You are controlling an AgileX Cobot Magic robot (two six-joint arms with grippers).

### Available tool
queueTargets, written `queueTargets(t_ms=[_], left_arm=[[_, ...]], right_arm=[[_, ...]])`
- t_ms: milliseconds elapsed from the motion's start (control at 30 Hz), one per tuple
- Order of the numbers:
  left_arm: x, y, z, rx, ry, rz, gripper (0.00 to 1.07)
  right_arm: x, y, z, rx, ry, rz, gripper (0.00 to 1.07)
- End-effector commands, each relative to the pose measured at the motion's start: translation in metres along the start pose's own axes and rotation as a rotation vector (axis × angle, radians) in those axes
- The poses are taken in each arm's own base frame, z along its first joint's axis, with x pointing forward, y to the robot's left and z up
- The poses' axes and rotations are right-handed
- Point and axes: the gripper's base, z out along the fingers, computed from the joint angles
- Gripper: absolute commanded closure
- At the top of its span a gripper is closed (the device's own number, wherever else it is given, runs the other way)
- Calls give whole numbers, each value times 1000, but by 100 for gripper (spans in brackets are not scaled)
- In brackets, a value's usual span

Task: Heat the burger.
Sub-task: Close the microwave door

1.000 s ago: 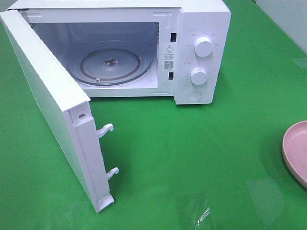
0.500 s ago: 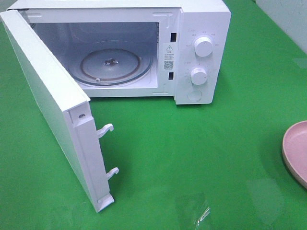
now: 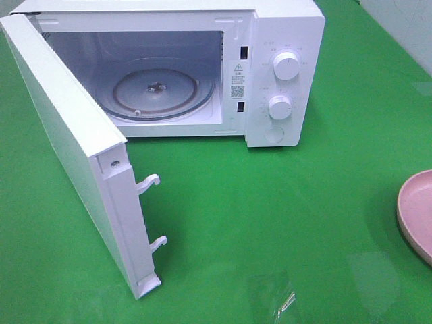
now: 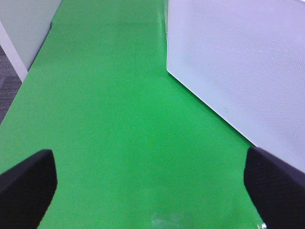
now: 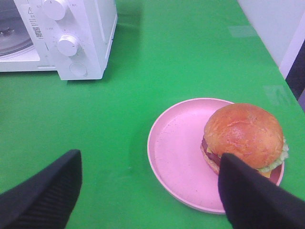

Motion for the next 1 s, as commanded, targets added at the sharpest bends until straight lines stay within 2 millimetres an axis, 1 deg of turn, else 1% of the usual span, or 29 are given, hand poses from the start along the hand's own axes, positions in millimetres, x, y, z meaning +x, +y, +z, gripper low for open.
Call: queueTargets(t_ms=[33,133,200,267,300,333,433,467,500,533,567,600,633,667,700,733,767,800,833,867,900,933,967,1000], left_arm=[[2,0,-2,-3,-11,-9,7],[1,0,-1,-3,-12,-9,7],[-1,0,-3,-3,-16,-9,7],[-9,0,-4,-7,-34,-9,7],[-9,0,-4,-7,-34,-9,7],[-16,1,-3,-10,-58,-8,8],[-21,1,0,-12,-77,-9,11],[-26,2,4,-13,-87,-12,17],[-26,2,4,-13,-87,-12,17],[-30,2,8,-14,-83,-13,24],[-30,2,8,-14,-83,-13,24],[-34,3,14,-15,-70,-15,33],[-36,3,17,-15,-65,-15,39],[-36,3,17,-15,-65,-15,39],[-41,4,23,-16,-60,-17,50],[-41,4,23,-16,-60,-17,50],[-45,5,29,-17,-61,-19,60],[-45,5,29,-17,-61,-19,60],[-50,5,36,-19,-65,-20,72],[-50,5,36,-19,-65,-20,72],[-55,6,45,-21,-66,-22,89],[-55,6,45,-21,-66,-22,89],[-57,7,52,-23,-63,-24,98],[-57,7,52,-23,-63,-24,98]], right_arm=[[1,-1,-4,8,-38,3,32],[1,-1,-4,8,-38,3,32],[1,-1,-4,8,-38,3,32],[1,-1,-4,8,-38,2,32],[1,-1,-4,8,-38,2,32],[1,-1,-4,8,-38,2,32],[1,-1,-4,8,-38,2,32],[1,-1,-4,8,-38,2,32],[1,-1,-4,8,-38,2,32],[1,-1,-4,8,-38,2,32],[1,-1,-4,8,-38,2,32],[1,-1,-4,8,-38,2,32],[1,-1,-4,8,-38,2,32],[1,-1,-4,8,-38,2,32],[1,-1,-4,8,-38,2,32],[1,-1,-4,8,-38,2,32],[1,-1,-4,8,-38,2,32],[1,-1,-4,8,-38,2,32],[1,-1,-4,8,-38,2,32],[1,-1,-4,8,-38,2,32],[1,-1,-4,8,-38,2,32],[1,-1,-4,8,-38,2,32],[1,-1,-4,8,-38,2,32],[1,-1,-4,8,-38,2,32]])
